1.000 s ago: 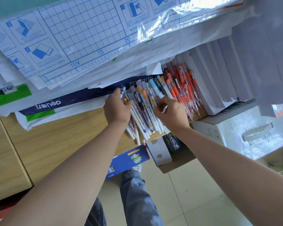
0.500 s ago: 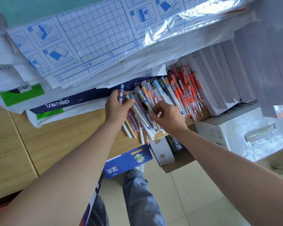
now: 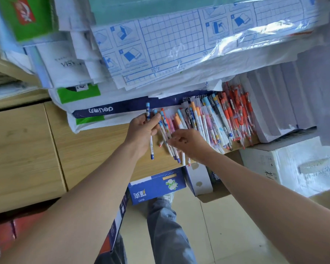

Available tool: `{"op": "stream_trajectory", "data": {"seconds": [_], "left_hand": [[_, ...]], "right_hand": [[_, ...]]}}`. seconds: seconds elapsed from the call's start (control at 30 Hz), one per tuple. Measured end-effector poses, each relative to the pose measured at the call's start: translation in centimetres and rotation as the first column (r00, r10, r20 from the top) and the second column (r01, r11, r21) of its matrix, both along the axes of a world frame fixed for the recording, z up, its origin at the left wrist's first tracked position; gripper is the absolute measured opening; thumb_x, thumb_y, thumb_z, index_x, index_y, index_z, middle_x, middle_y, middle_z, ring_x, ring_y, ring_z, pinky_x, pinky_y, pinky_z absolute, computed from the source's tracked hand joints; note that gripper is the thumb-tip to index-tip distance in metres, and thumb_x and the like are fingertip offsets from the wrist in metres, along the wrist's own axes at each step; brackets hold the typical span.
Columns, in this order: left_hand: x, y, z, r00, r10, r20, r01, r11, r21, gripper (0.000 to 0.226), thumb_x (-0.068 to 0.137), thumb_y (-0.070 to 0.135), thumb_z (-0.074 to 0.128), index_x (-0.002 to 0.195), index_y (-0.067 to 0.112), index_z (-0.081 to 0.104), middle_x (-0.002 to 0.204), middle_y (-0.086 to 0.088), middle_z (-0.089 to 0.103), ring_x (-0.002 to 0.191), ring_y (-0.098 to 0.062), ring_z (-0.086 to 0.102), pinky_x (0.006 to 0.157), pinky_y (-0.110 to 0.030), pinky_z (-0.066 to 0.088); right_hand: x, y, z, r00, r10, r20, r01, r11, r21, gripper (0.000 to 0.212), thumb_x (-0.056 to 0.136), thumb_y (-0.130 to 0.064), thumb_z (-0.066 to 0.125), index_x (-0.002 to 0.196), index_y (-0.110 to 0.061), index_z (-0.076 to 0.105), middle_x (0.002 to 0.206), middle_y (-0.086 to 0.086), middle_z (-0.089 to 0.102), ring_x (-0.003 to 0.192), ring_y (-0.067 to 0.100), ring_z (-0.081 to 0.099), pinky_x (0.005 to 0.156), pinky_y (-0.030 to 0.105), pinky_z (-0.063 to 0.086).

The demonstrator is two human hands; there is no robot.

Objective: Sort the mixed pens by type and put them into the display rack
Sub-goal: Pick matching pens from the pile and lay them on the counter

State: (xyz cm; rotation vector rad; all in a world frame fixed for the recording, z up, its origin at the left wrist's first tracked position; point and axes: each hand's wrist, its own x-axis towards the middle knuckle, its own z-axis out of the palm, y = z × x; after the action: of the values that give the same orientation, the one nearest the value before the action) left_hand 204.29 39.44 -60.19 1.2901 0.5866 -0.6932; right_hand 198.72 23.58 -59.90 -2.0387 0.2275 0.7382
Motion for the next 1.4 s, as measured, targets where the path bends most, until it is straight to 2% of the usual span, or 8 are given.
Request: {"op": "stream_trajectory", "data": {"seconds": [0.13,0.4,0.67,0.9,1.0,1.1,1.17,1.4], "left_hand": [[-0.8,3.8,0.9,0.999,0.036,-0.023,-0.034,0.998,0.054,0.016,0.098,0.012,0.050,0.088,0.010,0.062,0.076,-0.002,0.056,0.063,-0.010,0.053,0.050,-0.018,0.036],[-3.3,15.7,1.3,0.998,-0.062,-0.031,0.064,0.994,0.084,0.030,0.099,0.033,0.047,0.086,0.024,0.072,0.101,-0.002,0.072,0.092,-0.021,0.061,0.093,-0.041,0.043],[-6.1,30.9,1.7,0.994,0.098,0.039,-0.101,0.992,0.074,0.020,0.098,0.026,0.051,0.092,0.022,0.069,0.098,0.006,0.072,0.093,-0.007,0.063,0.079,-0.020,0.042],[-7.2,44.9,0.8,0.990,0.103,0.096,-0.123,0.966,0.229,0.016,0.097,0.026,0.054,0.098,0.016,0.067,0.090,0.009,0.066,0.073,0.013,0.058,0.062,-0.004,0.041],[-8.3,50.6,-1.0,0.980,-0.086,0.178,-0.024,0.842,0.540,0.025,0.094,0.035,0.058,0.100,0.013,0.067,0.098,-0.002,0.068,0.089,-0.010,0.061,0.078,-0.023,0.045],[-10.0,55.9,-3.0,0.931,-0.351,0.100,0.071,0.445,0.893,0.021,0.090,0.028,0.061,0.106,0.016,0.066,0.108,-0.009,0.064,0.103,-0.027,0.056,0.086,-0.037,0.046],[-11.1,58.6,-4.0,0.913,-0.406,0.034,0.096,0.295,0.951,0.021,0.088,0.021,0.062,0.109,0.020,0.064,0.114,-0.009,0.058,0.106,-0.029,0.052,0.087,-0.036,0.043],[-11.2,60.8,-5.7,0.907,-0.410,0.094,0.134,0.494,0.859,0.022,0.091,0.018,0.059,0.113,0.016,0.060,0.106,-0.007,0.060,0.097,-0.024,0.059,0.081,-0.038,0.049]], "right_hand": [[0.4,4.3,0.7,1.000,-0.010,-0.017,0.011,0.999,0.033,0.018,0.093,-0.026,0.061,0.080,-0.014,0.066,0.066,-0.007,0.059,0.059,0.006,0.053,0.062,0.021,0.044],[0.2,16.9,1.5,0.998,0.053,-0.020,-0.053,0.999,0.007,0.027,0.090,-0.027,0.064,0.083,-0.001,0.068,0.064,0.006,0.061,0.052,0.006,0.049,0.056,0.025,0.037],[-0.7,32.9,1.0,0.991,0.078,-0.112,-0.072,0.996,0.056,0.023,0.088,-0.024,0.067,0.070,-0.010,0.068,0.059,0.002,0.046,0.057,0.009,0.039,0.058,0.026,0.033],[0.3,46.6,-0.1,0.948,0.244,-0.205,-0.241,0.970,0.041,0.029,0.089,-0.035,0.064,0.101,-0.010,0.073,0.086,0.009,0.070,0.056,0.001,0.053,0.060,0.020,0.042],[0.3,51.6,-1.4,0.955,0.231,-0.185,-0.236,0.972,-0.004,0.035,0.089,-0.032,0.065,0.095,0.002,0.070,0.081,0.022,0.065,0.065,0.014,0.048,0.062,0.026,0.034],[0.5,55.9,-2.9,0.969,0.175,-0.173,-0.195,0.975,-0.104,0.039,0.088,-0.028,0.066,0.076,0.008,0.061,0.060,0.015,0.050,0.055,0.014,0.037,0.051,0.025,0.027],[0.7,58.3,-3.9,0.974,0.175,-0.144,-0.197,0.967,-0.160,0.038,0.087,-0.026,0.067,0.062,-0.002,0.052,0.054,0.004,0.037,0.051,0.013,0.031,0.046,0.025,0.021],[0.6,62.9,-6.4,0.972,0.184,-0.143,-0.219,0.930,-0.295,0.034,0.084,-0.026,0.069,0.057,-0.023,0.049,0.066,-0.001,0.052,0.066,0.018,0.049,0.053,0.027,0.031]]}}
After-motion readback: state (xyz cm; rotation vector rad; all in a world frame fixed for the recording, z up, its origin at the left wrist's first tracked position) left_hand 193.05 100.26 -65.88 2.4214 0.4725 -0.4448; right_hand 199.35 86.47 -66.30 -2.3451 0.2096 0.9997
